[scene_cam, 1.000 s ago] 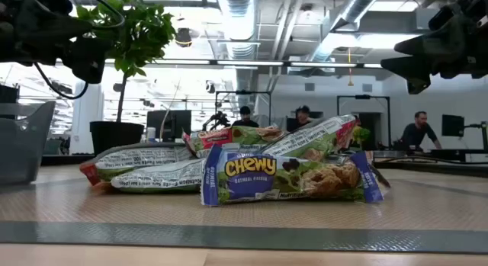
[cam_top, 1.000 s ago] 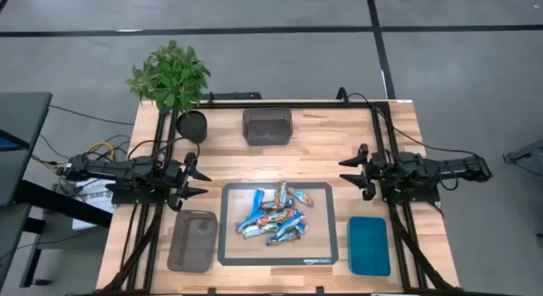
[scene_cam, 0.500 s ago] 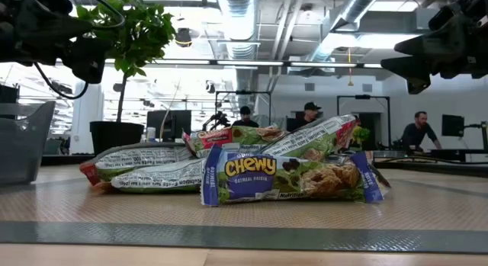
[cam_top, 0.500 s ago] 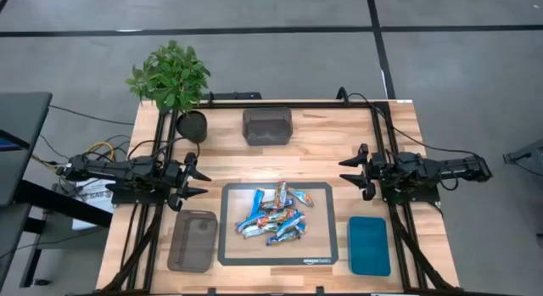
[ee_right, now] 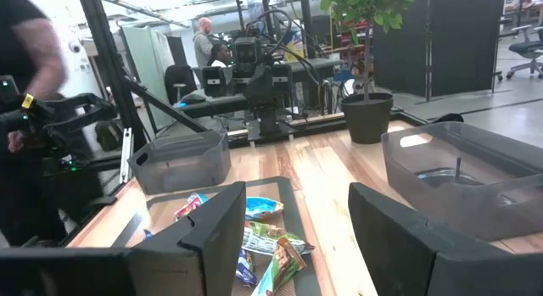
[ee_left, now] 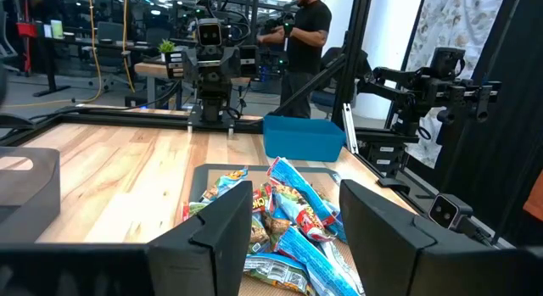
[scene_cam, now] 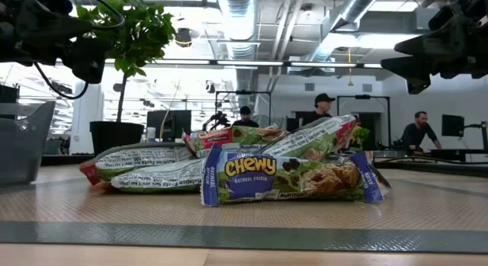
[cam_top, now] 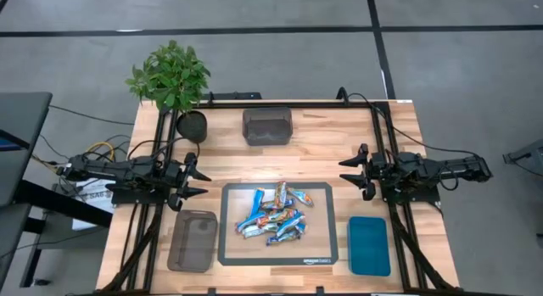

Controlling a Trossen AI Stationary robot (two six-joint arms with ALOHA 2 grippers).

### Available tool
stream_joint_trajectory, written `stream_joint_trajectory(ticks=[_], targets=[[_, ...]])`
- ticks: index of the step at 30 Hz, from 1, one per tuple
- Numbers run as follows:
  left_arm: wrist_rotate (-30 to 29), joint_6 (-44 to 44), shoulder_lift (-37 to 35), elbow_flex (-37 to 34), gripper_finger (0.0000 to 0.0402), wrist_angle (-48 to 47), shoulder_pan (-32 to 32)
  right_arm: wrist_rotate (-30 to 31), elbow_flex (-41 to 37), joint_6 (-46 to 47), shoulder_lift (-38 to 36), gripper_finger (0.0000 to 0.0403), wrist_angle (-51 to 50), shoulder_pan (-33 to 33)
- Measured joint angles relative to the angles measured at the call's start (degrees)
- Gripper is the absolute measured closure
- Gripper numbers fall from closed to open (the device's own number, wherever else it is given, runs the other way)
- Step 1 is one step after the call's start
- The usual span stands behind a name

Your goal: Pick and place Granola Bars by type

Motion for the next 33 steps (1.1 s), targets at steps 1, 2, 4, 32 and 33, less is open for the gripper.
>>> stream_joint_trajectory(ticks=[1, 2, 4, 32, 33], targets=[[0.0, 0.0, 0.0, 0.0, 0.0231, 0.0, 0.0, 0.0, 0.0, 0.0, 0.0, 0.0201, 0.0, 0.0], [0.0, 0.0, 0.0, 0.0, 0.0231, 0.0, 0.0, 0.0, 0.0, 0.0, 0.0, 0.0201, 0.0, 0.0], [0.0, 0.0, 0.0, 0.0, 0.0231, 0.0, 0.0, 0.0, 0.0, 0.0, 0.0, 0.0201, 0.0, 0.0], [-7.8, -63.0, 0.0, 0.0, 0.0231, 0.4, 0.0, 0.0, 0.0, 0.0, 0.0, 0.0201, 0.0, 0.0], [-9.9, -64.2, 0.0, 0.0, 0.0231, 0.8, 0.0, 0.0, 0.0, 0.0, 0.0, 0.0201, 0.0, 0.0]])
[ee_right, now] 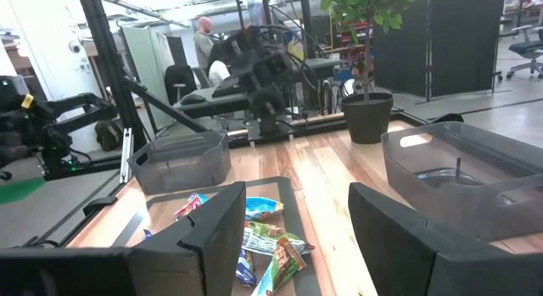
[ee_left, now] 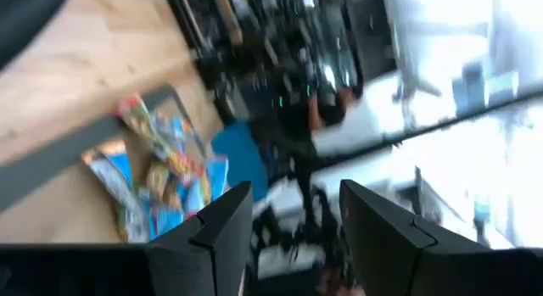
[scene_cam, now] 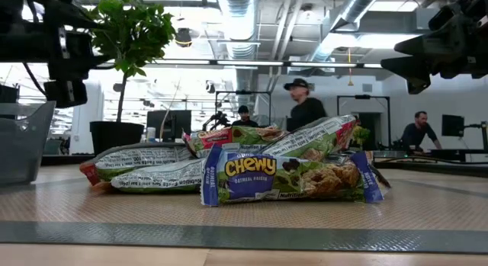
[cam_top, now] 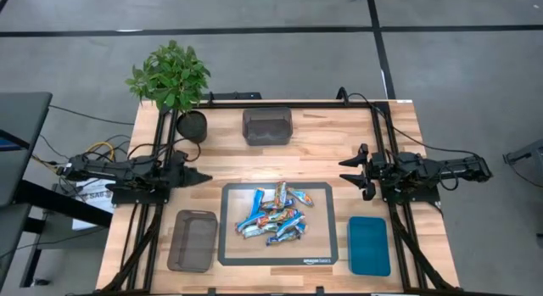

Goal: Pick and place Granola Bars by type
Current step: Put the yellow granola bar into the top black transparent bin

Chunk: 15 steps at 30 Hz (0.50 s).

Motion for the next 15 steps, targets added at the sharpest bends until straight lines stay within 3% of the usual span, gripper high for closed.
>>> stream_joint_trajectory(ticks=[9, 11, 15], targets=[[-13.8, -1.1, 0.0, 0.0, 0.0231, 4.6, 0.1, 0.3, -0.2, 0.9, 0.0, 0.0201, 5.2, -0.1], [-16.4, 0.8, 0.0, 0.0, 0.0231, 6.7, 0.1, 0.3, -0.2, 6.5, 0.0, 0.0201, 10.1, -0.1], [-18.9, 5.4, 1.4, 1.9, 0.0231, 8.0, 0.1, 0.4, -0.2, 26.4, 0.0, 0.0201, 20.4, 0.0]])
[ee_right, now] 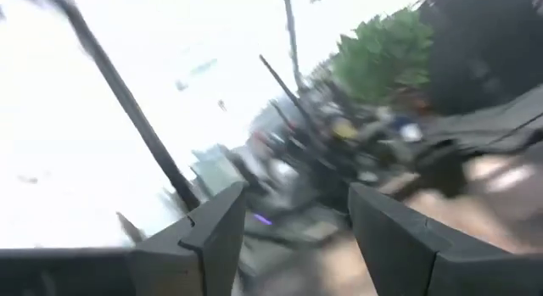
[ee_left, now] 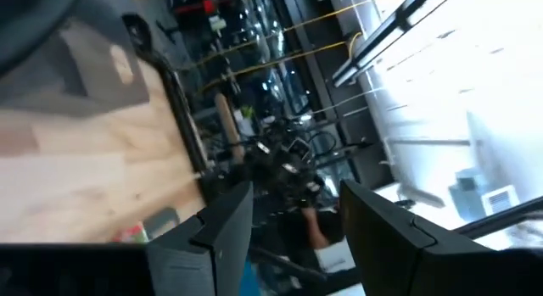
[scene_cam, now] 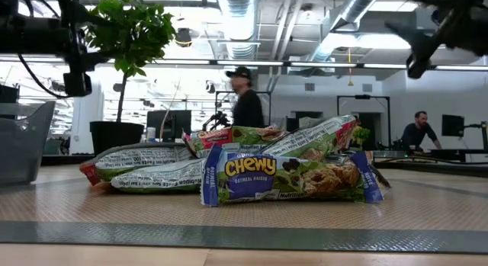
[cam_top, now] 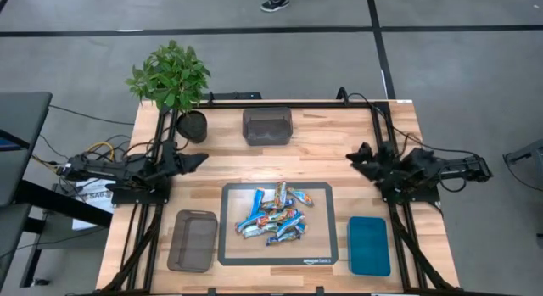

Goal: Pick and place Granola Bars by type
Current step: Put the yellow granola bar into the top black transparent bin

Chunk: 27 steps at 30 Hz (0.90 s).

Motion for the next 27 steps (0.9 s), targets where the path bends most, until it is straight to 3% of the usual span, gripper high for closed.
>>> stream_joint_trajectory(ticks=[3, 6, 10, 14, 19, 22, 27], targets=[[-1.1, 2.9, 2.2, 3.1, 0.0231, 0.6, 0.0, 2.4, 0.1, 9.2, 0.0, 0.0201, 5.0, 0.0], [-1.1, 6.2, 7.0, 7.2, 0.0231, 0.3, 0.0, 4.6, 0.2, 11.4, 0.0, 0.0201, 5.4, -0.1], [-0.3, 12.3, 17.1, 15.1, 0.0231, -1.2, 0.0, 1.1, 6.2, 8.7, 3.4, 0.0201, -6.7, 0.1], [0.6, 16.5, 29.2, 26.1, 0.0231, -13.0, 0.0, 1.6, 17.9, 1.1, 15.6, 0.0201, -25.0, 0.8], [0.0, 17.6, 42.3, 41.6, 0.0231, -38.9, 0.0, 4.5, 32.8, -4.8, 30.9, 0.0201, -51.9, 0.6], [-1.3, 17.3, 48.9, 48.8, 0.0231, -49.8, 0.1, 4.8, 37.7, -6.2, 40.6, 0.0201, -56.2, 0.6], [-2.4, 17.2, 56.3, 55.7, 0.0231, -57.6, 0.1, 3.5, 41.5, -6.6, 54.1, 0.0201, -55.8, 0.6]])
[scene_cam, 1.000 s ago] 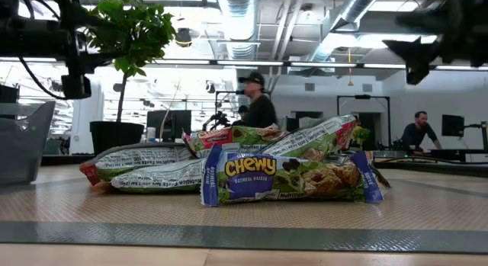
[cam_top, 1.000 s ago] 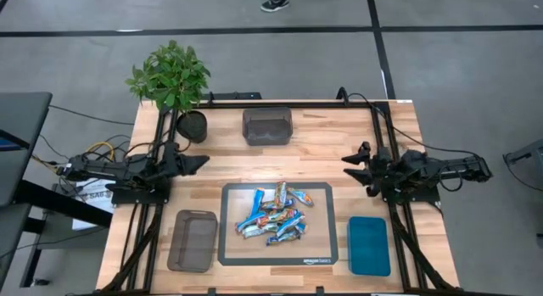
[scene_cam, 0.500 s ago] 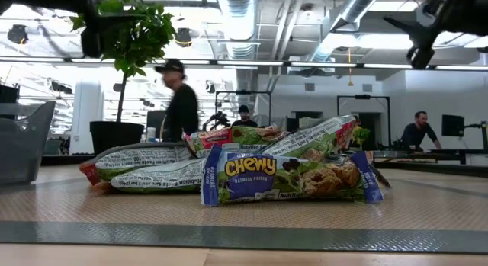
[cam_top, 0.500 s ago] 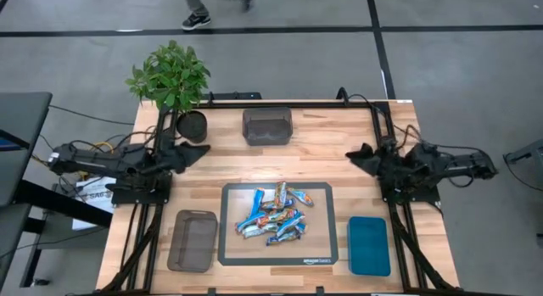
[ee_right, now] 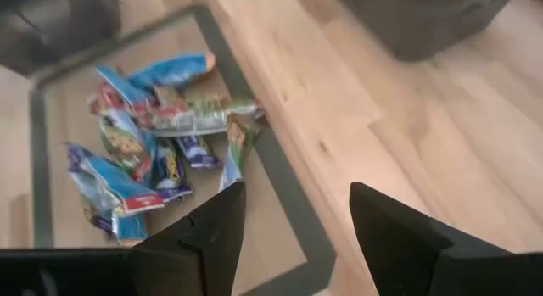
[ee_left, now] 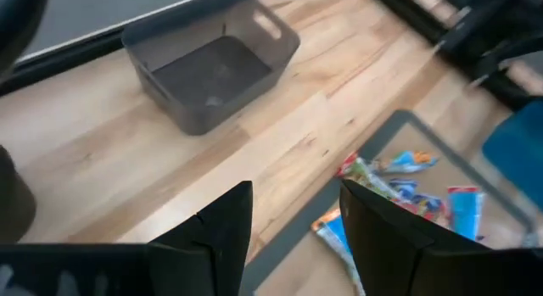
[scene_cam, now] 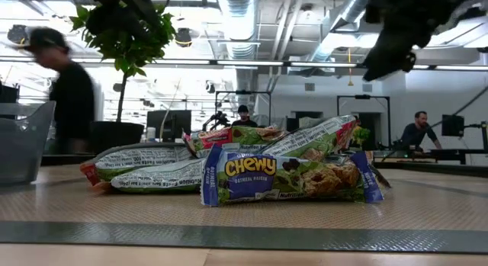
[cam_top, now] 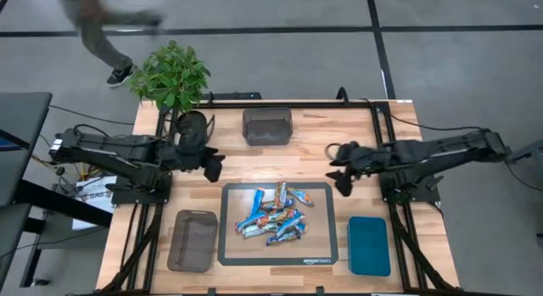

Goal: Pick and place Granola Bars by type
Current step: Put the yellow granola bar into the top black transparent bin

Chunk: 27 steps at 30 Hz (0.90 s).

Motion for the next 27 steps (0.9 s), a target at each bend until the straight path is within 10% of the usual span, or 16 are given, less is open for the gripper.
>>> stream_joint_trajectory(ticks=[27], targets=[[6.0, -5.6, 4.9, 1.2, 0.0231, -4.3, 0.0, -12.9, 9.1, -2.0, 41.9, 0.0204, 15.0, 0.1]])
